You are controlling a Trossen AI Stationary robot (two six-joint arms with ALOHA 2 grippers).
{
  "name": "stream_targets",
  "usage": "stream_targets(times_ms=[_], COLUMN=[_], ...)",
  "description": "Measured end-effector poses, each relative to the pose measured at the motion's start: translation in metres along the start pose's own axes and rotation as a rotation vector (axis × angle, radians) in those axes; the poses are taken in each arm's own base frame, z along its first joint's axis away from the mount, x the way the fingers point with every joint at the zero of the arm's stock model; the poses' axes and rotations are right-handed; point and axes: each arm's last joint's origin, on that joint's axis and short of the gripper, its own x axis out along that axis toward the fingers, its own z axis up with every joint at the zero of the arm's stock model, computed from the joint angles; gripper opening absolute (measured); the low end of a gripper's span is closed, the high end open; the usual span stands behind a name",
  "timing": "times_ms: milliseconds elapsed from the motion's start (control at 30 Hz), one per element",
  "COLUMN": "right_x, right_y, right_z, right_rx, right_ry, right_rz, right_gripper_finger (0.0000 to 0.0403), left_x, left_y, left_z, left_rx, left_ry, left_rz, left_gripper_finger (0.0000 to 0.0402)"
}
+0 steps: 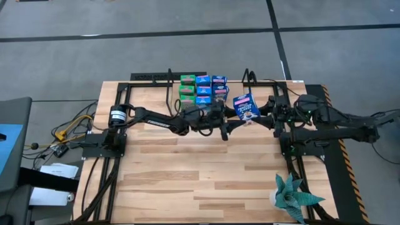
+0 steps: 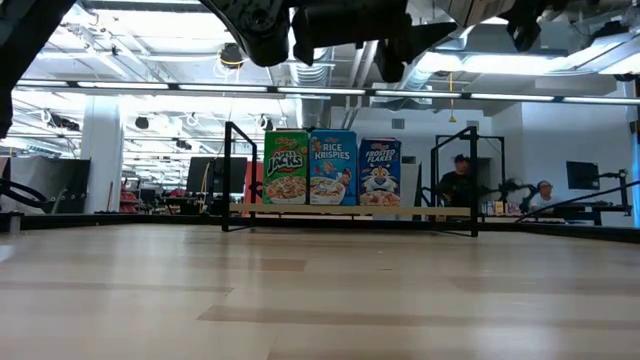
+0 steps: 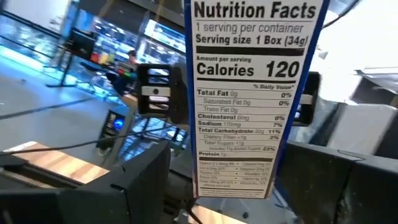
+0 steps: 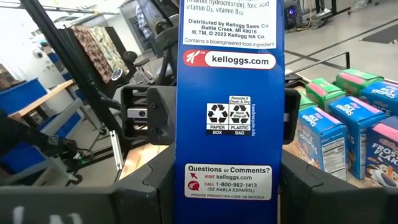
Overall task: Stack cereal on shelf
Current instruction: Put the blue cereal box on the shelf aligned with the other blue cereal box
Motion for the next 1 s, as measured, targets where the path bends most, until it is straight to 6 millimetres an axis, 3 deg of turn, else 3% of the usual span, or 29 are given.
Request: stream_targets(times_ms=[233, 600, 833, 1000], right_x=[0.0, 0.015, 0.011, 0.0], right_y=[0.001, -0.001, -0.001, -0.002], right_z=[0.002, -0.001, -0.001, -0.006], right_rx=[-0.002, 0.002, -0.006, -0.039], right_ry=[-0.026, 0.02, 0.012, 0.067], right_rz=[0.012, -0.001, 0.004, -0.014], right_gripper_finger=[0.0204, 0.0204, 0.0208, 0.0232], left_x=[0.0, 0.0, 0.0, 0.0], left_y=[-0.001, 0.0, 0.002, 0.004], left_z=[0.002, 0.002, 0.001, -0.006], left_rx=[-0.017, -0.013, -0.005, 0.042], left_ry=[-0.006, 0.003, 0.02, 0.099], left_rz=[-0.049, -0.047, -0.038, -0.028], left_gripper_finger=[0.0257, 0.0182, 0.0162, 0.0158])
